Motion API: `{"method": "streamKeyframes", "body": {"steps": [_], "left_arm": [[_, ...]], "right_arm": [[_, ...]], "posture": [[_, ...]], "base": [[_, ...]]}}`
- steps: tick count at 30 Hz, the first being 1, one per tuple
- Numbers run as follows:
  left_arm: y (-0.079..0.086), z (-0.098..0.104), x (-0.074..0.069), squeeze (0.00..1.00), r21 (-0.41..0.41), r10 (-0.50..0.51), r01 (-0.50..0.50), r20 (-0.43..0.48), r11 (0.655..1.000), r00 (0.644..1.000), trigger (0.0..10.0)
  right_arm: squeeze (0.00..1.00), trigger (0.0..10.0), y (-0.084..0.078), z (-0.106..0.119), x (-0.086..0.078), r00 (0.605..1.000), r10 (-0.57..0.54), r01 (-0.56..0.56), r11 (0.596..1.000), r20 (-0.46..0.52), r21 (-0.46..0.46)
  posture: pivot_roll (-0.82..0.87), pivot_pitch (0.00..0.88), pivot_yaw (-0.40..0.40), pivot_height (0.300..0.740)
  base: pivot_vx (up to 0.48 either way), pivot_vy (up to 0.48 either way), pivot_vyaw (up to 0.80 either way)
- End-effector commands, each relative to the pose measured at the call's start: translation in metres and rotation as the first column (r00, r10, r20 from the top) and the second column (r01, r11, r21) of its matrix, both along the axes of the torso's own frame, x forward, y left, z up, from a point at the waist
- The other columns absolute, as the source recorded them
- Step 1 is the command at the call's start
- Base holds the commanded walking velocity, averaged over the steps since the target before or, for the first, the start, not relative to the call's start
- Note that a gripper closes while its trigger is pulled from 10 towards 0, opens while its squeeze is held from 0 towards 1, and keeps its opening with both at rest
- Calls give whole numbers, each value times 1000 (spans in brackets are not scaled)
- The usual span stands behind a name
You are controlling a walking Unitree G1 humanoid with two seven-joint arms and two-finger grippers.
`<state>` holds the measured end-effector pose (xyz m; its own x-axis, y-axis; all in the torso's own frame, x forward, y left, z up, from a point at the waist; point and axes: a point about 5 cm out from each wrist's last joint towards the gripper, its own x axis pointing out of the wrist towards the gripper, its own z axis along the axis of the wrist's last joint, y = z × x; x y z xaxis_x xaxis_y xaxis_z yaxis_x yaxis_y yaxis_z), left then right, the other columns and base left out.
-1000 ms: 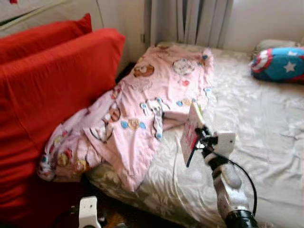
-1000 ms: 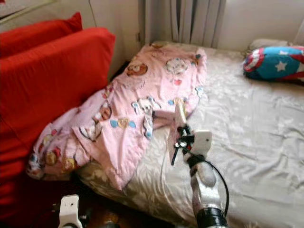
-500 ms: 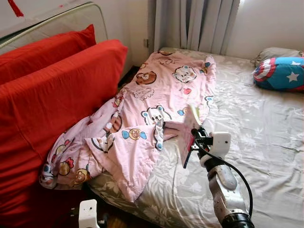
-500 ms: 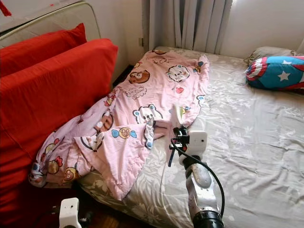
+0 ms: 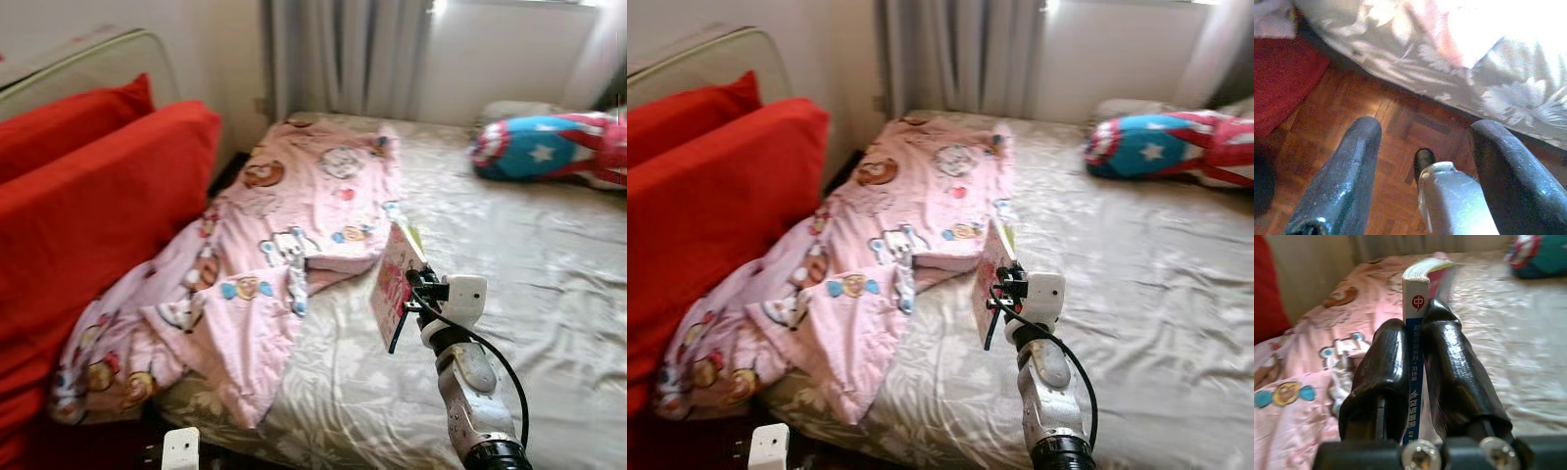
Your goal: Clean up the room
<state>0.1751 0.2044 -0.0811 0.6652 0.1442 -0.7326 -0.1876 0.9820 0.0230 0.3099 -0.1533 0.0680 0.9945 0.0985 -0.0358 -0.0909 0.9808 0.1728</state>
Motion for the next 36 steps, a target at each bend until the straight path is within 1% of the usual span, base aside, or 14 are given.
{"method": "streamKeyframes", "body": {"steps": [1,5,8,9,10,12,15,25,32,36], "left_arm": [[4,-2,-4,0,3,11,-10,-24,1000,1000,10000],[5,-1,-3,0,11,4,-4,-24,1000,1000,10000],[6,-2,-4,0,38,-24,26,-37,999,999,10000],[6,-2,-5,0,34,-22,23,-39,999,999,10000],[7,-3,-6,0,19,2,-2,-41,1000,999,10000],[7,-3,-7,0,14,12,-11,-42,1000,999,10000],[8,-3,-7,0,20,-4,5,-44,1000,999,10000],[9,-3,-8,0,17,8,-7,-43,1000,999,10000],[10,-3,-8,0,38,-17,19,-55,999,998,10000],[9,-3,-8,0,37,-18,20,-56,999,998,10000]], "right_arm": [[0,10000,5,15,7,998,7,-8,1000,61,4],[0,10000,7,13,4,998,3,-3,1000,55,11],[0,10000,8,13,3,999,2,-2,1000,51,12],[0,10000,8,12,3,999,1,-2,1000,50,11],[0,10000,8,12,3,999,1,-1,1000,49,10],[0,10000,9,12,3,999,-1,1,1000,48,10],[0,10000,9,13,4,999,-4,3,1000,49,11],[0,10000,12,13,4,999,-1,0,1000,50,14],[0,10000,16,13,3,998,16,-17,1000,55,16],[0,10000,17,13,3,998,18,-19,1000,57,17]], "posture": [[-106,0,-9,740],[-109,0,-6,740],[-109,0,-5,740],[-111,0,-3,740],[-111,0,-3,740],[-110,0,-3,740],[-108,0,-2,740],[-108,0,1,740],[-109,0,2,740],[-109,0,4,740]], "base": [[0,0,-744],[0,0,-744],[0,-400,-744],[0,-480,-744],[0,0,-744],[0,0,-744],[0,0,-744],[0,0,-718],[0,0,0],[0,-444,0]]}}
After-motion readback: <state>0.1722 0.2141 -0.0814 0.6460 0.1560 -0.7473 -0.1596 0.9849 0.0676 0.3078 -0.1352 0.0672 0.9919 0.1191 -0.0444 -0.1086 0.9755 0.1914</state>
